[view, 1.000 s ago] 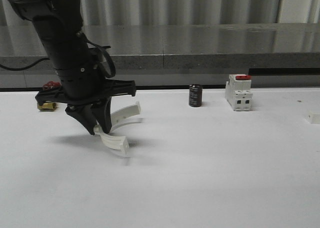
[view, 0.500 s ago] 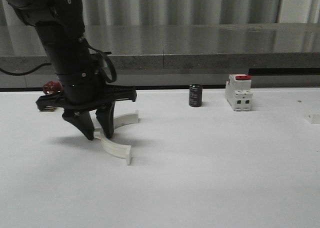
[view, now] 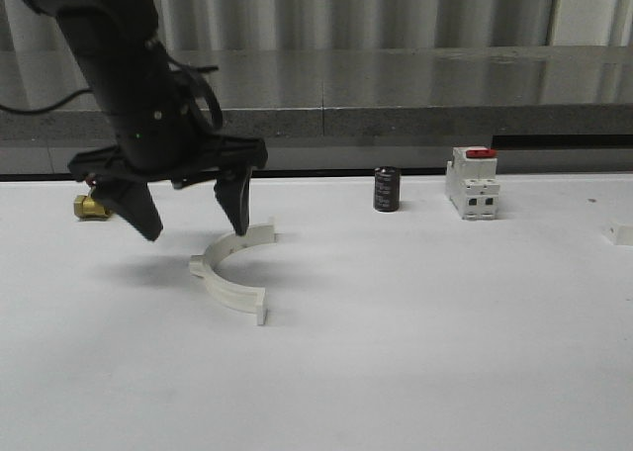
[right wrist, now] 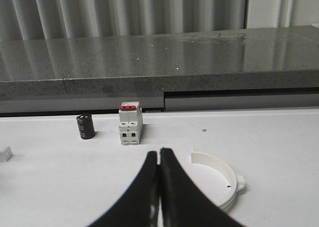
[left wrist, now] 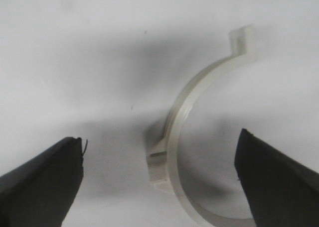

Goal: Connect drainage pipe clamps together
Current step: 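Raise the left gripper away from the placed clamp half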

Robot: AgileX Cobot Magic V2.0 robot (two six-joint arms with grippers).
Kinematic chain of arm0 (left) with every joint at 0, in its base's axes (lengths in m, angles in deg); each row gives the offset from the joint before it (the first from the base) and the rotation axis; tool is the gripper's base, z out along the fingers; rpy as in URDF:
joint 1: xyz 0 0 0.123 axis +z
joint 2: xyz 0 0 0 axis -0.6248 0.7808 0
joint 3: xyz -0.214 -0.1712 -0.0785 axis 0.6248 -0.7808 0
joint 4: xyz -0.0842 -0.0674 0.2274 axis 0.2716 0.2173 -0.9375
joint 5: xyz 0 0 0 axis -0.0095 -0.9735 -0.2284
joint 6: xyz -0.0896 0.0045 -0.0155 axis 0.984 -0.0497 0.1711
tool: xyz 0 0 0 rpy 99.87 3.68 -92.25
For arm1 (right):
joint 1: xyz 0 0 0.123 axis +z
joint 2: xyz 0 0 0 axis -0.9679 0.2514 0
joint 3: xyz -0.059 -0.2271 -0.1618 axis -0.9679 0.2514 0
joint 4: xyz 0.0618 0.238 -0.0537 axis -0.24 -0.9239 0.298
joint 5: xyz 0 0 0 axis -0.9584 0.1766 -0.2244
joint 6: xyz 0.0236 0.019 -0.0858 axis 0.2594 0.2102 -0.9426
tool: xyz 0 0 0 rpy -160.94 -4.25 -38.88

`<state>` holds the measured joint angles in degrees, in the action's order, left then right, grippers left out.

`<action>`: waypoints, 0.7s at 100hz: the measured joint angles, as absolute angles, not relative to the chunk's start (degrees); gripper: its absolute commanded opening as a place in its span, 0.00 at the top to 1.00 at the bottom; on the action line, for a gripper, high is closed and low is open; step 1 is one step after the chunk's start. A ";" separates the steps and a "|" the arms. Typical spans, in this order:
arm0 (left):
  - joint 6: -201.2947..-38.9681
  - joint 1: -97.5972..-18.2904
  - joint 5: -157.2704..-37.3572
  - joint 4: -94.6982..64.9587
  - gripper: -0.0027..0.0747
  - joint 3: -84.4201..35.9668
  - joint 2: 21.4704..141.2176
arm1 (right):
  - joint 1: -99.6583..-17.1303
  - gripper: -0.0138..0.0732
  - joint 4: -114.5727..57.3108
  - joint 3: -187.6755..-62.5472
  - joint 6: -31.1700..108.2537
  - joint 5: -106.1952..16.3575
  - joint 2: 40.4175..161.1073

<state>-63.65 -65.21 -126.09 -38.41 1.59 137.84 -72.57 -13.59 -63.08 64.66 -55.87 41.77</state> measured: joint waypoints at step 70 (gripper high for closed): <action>-64.70 -51.44 -115.46 -48.28 0.18 -25.90 94.39 | -72.57 0.92 -13.59 -63.08 64.66 -55.87 41.77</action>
<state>-64.70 -51.44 -115.46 -48.28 -25.90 94.39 -72.57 -13.59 -63.08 64.66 -55.87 41.77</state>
